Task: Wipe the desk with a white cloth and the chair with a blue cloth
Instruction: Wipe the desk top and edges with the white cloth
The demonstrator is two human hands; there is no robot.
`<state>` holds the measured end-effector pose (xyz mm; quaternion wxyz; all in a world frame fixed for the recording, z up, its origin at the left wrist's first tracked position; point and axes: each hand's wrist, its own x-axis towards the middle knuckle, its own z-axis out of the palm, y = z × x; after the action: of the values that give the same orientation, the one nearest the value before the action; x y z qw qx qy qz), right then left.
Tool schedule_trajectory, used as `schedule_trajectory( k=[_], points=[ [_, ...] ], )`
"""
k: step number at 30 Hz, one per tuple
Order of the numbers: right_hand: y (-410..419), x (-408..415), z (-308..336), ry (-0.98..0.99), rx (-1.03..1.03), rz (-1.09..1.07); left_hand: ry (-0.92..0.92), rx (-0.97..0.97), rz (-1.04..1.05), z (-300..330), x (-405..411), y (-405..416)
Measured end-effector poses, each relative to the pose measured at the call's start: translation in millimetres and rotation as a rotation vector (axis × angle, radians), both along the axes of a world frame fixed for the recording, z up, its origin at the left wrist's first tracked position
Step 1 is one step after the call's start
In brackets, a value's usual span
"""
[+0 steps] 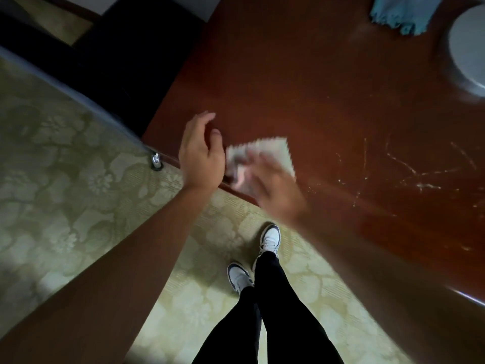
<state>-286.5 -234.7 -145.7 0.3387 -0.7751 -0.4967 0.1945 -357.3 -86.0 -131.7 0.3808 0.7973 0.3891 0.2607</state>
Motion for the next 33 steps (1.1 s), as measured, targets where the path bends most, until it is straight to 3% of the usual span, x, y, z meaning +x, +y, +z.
schedule_trajectory(
  k=[2, 4, 6, 7, 10, 13, 17, 20, 22, 24, 28, 31, 33],
  points=[
    [-26.0, -29.8, 7.0, 0.149, 0.058, -0.012, 0.049, -0.012, -0.070, 0.9, 2.5, 0.8],
    [-34.8, -14.1, 15.9, 0.371, 0.210, -0.302, 0.126, 0.015, -0.185, -3.0, 4.7, -2.7],
    [-32.4, 30.5, 28.6, 0.258, 0.261, -0.650, 0.179, 0.029, -0.228, -7.9, 6.2, -8.1],
    [-28.6, 52.7, 34.3, 0.159, 0.231, -0.700, 0.186, 0.026, -0.224, -9.3, 7.0, -9.2],
    [-10.7, 79.8, 33.7, 0.082, 0.094, -0.496, 0.202, 0.039, -0.211, -10.5, 8.5, -13.7],
    [-3.8, 49.6, 9.8, -0.089, -0.066, -0.328, 0.251, 0.060, -0.219, -8.9, 12.3, -12.0],
    [-26.1, -32.3, 2.4, -0.157, 0.049, -0.055, 0.340, 0.144, -0.264, -4.8, 12.7, -7.4],
    [-43.7, 0.4, 11.6, 0.041, 0.126, -0.292, 0.301, 0.172, -0.334, -0.2, 17.0, -16.1],
    [-49.8, 58.3, 21.7, -0.007, 0.157, -0.501, 0.258, 0.180, -0.387, 2.4, 25.2, -29.3],
    [-59.0, 124.3, 25.8, -0.076, 0.052, -0.575, 0.241, 0.151, -0.413, 4.1, 38.1, -44.6],
    [-68.8, 152.7, 12.2, -0.053, -0.209, -0.502, 0.263, 0.139, -0.433, 3.5, 63.8, -70.5],
    [-81.6, 69.8, 0.0, -0.194, -0.087, -0.278, 0.273, 0.138, -0.411, 1.0, 73.1, -79.5],
    [-100.0, 21.7, -0.7, -0.181, -0.053, -0.049, 0.279, 0.141, -0.405, -1.4, 76.4, -84.4]
  ],
)
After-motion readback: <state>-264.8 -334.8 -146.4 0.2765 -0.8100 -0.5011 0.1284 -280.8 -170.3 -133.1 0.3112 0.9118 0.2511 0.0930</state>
